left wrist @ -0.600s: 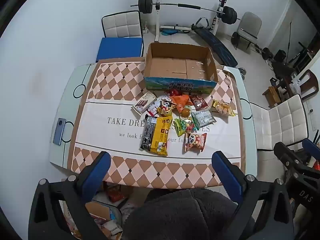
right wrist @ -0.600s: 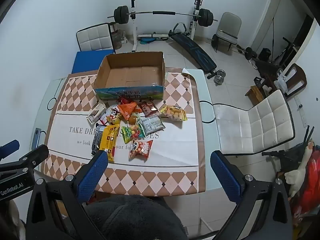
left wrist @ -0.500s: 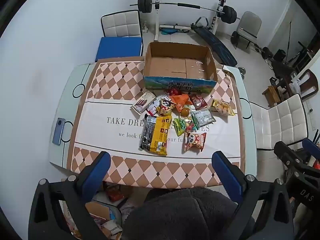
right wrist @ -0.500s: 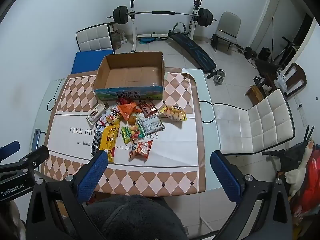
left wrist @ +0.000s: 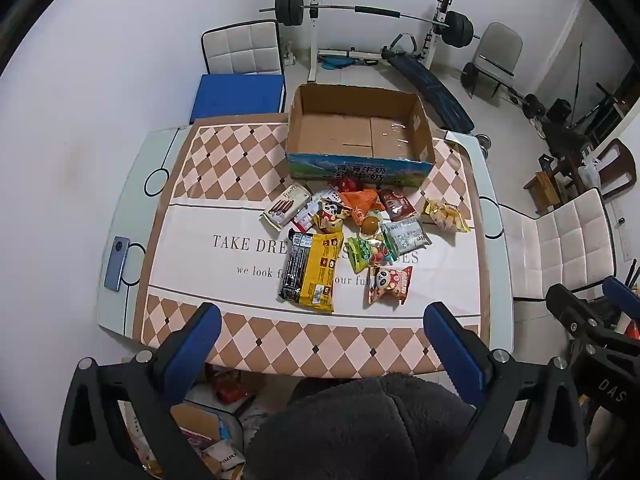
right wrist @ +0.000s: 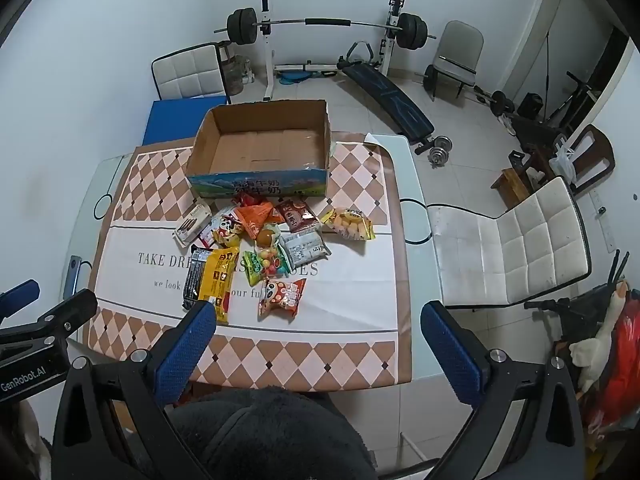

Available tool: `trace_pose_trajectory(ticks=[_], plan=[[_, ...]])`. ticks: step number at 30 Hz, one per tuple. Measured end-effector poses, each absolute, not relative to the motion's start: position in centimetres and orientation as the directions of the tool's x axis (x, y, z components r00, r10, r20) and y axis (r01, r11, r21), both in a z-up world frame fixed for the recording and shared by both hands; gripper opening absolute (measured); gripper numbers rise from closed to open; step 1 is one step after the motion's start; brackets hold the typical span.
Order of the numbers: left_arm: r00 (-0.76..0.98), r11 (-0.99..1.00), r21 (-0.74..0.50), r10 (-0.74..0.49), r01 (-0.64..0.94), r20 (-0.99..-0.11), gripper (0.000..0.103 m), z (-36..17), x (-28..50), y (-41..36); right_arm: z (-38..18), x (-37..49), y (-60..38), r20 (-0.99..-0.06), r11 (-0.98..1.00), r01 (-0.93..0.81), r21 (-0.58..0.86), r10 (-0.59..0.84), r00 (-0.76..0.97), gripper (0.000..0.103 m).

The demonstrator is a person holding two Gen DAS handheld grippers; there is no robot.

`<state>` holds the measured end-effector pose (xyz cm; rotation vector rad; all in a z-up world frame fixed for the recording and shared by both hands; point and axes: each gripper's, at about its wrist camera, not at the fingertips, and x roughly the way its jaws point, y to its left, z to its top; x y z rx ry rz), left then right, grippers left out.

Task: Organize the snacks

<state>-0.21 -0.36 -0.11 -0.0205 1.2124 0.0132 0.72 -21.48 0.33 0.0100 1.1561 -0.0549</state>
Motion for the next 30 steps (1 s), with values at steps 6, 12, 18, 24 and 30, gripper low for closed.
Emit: trace_pose_trajectory(ticks=[6,12,18,24,30], plan=[[0.351,1.0,-0.009,-0.001,-0.021,-0.936,0.103,-0.24,-0.04,-0.47,0.55,0.9,-21.58,-0.916,0.998,0.051,-0.02,-0.039,0.398,0.103],[0.354,1.0,-0.009,-0.001,-0.021,-0.935,0.103,-0.17,-0.01,-0.57,0.37,0.87,-21.41,-0.917,0.999,0.048,-0.018,-0.036,0.398,0.103],[0.355,1.0,-0.01,-0.001,-0.021,-0.935,0.103,-0.1,0.0,-0.72,0.11,0.85,-21.45,-0.918,0.999,0.047,-0.016,-0.033,0.396,0.103],[0.356,1.0,-0.01,-0.002,-0.021,-0.935,0.103,-0.11,0.13,-0.69,0.06,0.89,-21.37,-0.917,0.999,0.047,-0.014,-0.032,0.397,0.103],[0.358,1.0,-0.014,-0.007,-0.017,-0.934,0.103,0.65,0.4,-1.02,0.44,0.93,-21.64,-0.919,0.999,0.043,-0.013,-0.029,0.394,0.103]])
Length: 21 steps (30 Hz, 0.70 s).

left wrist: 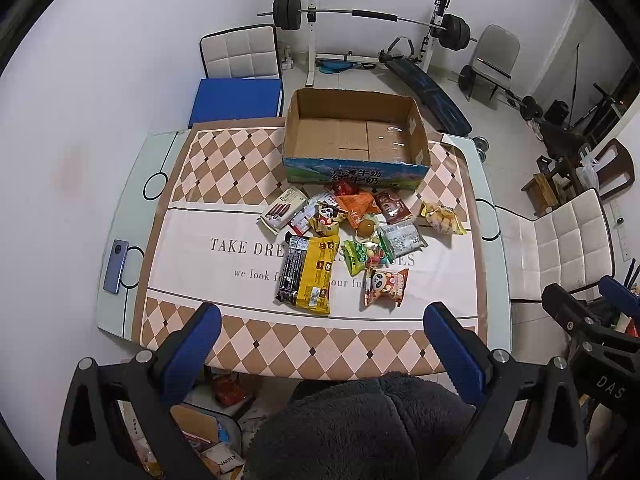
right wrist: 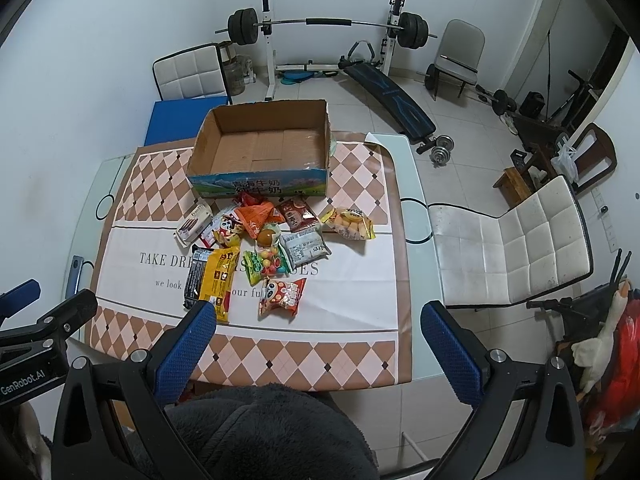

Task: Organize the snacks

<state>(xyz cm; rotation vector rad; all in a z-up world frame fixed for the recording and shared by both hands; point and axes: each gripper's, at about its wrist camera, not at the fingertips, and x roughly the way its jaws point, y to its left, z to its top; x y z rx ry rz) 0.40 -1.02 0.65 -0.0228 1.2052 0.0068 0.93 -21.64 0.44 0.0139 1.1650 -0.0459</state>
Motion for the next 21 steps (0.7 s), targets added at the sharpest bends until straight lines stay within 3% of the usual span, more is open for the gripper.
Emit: trace_pose_trajectory(ticks=[21], plan=[[0.363,1.0,-0.011,-0.003,-0.021,-0.932,0.103,1.08,0.5,-1.08,0.96,1.03,-21.44,-0.919,0.999,0.038,0.008,-0.008,0.394,0.103]])
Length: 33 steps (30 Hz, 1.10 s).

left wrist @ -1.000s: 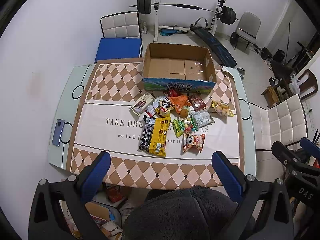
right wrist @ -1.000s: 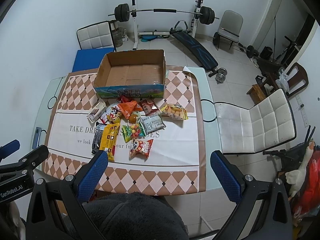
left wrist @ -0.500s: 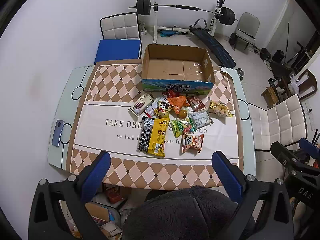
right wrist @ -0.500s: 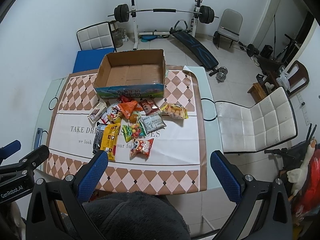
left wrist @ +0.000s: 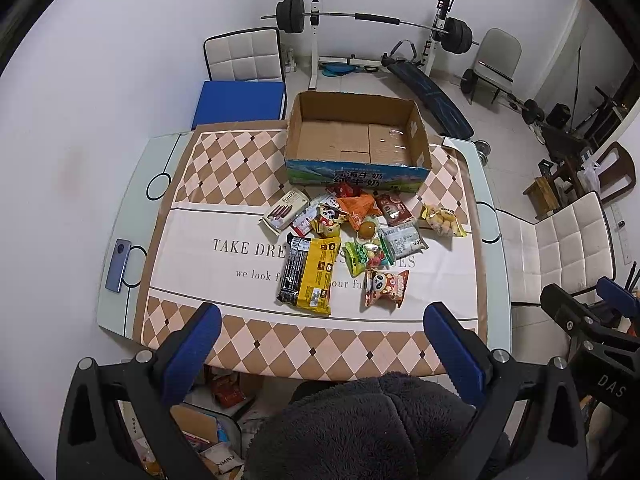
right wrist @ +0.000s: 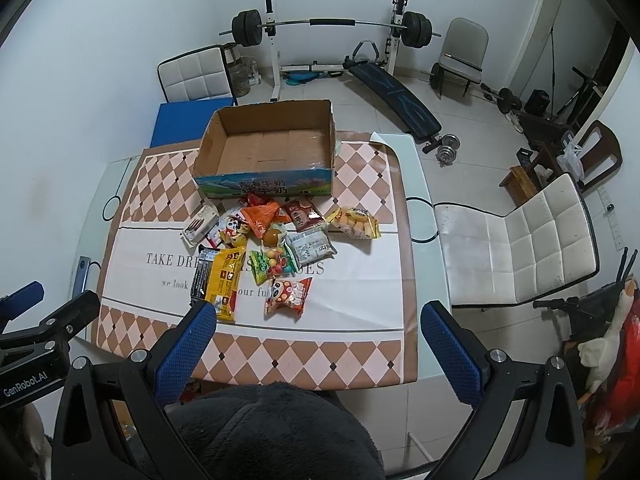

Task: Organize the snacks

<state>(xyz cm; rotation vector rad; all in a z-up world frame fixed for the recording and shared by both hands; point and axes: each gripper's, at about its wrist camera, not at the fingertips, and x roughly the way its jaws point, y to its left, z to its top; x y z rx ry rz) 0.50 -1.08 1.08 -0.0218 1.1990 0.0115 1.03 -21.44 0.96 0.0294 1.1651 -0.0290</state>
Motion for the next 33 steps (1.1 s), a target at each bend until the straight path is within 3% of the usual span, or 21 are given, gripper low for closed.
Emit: trace_pose_trajectory(ticks=[33], plan=[[0.36,0.999,-0.017,-0.006,-0.028,-0.933,0.103,1.3,1.7,-0.4,0.8,3.0,-21.7,-0.927,0.998,0.036,0.048,0.031,0.374,0.103]])
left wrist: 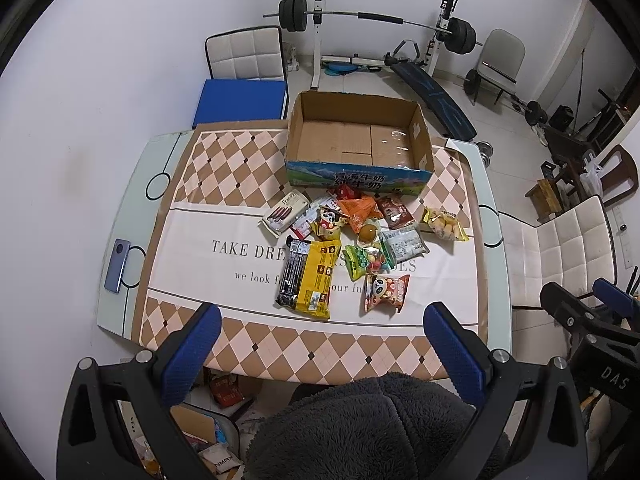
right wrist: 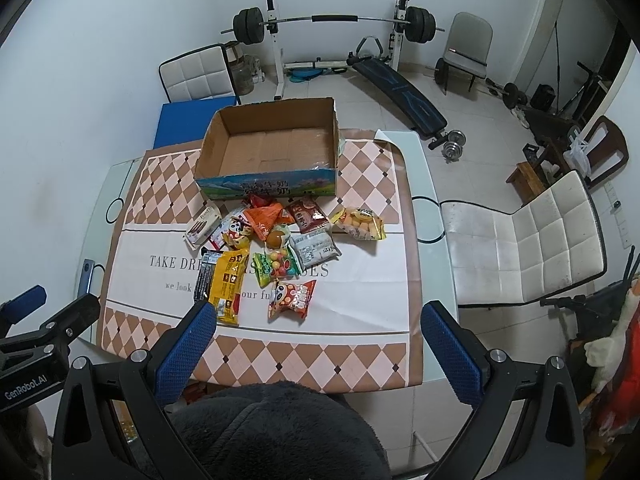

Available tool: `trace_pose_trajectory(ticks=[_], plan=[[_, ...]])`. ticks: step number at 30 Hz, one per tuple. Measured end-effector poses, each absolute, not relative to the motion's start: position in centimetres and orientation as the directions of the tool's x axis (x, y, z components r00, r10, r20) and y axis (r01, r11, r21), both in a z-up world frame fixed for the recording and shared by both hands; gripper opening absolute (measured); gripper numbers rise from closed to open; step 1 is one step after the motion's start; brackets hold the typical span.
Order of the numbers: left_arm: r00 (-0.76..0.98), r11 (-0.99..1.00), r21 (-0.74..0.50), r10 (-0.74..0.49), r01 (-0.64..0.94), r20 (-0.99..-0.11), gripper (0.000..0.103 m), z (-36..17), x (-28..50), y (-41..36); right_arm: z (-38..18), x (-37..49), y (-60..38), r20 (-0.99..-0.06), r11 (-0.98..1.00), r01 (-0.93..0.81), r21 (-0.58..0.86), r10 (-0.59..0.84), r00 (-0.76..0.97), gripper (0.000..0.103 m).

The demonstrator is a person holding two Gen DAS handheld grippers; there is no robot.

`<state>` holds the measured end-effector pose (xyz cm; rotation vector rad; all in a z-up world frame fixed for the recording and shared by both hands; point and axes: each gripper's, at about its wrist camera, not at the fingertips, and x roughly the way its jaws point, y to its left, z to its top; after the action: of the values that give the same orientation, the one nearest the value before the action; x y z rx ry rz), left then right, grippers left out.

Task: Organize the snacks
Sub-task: 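Grasp the yellow-black bag with left tool while right tool grasps white-silver bag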

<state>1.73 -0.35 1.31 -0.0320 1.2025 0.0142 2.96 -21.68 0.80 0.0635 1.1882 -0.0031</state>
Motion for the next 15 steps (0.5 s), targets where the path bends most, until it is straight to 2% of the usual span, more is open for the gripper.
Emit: trace_pose_trajectory(ticks=[7,12,15], plan=[[0.318,0.992,-0.006,0.035,-0.125,-0.948,0.103,-4.6,5.2,2.6,-4.1,5.5,-23.4,-0.947,0.989,0.082,0.122,0.091,0.307,0.103],[0.216,0.982,0.022,0.063,-0.186,-0.974,0.103,-11.5,7.5,5.0,-10.6,8.9,-24.1,-0.967,0.974,0.126,0.188,0.162,0.196,0.103],[0.152,0.985,0.027,0.054,-0.171,-0.987,0.103,-16.2,8.8,5.5,-15.1,10.4,-24.1,-0.973,0.967,0.147,0.209,0.19,0.134,0.103]])
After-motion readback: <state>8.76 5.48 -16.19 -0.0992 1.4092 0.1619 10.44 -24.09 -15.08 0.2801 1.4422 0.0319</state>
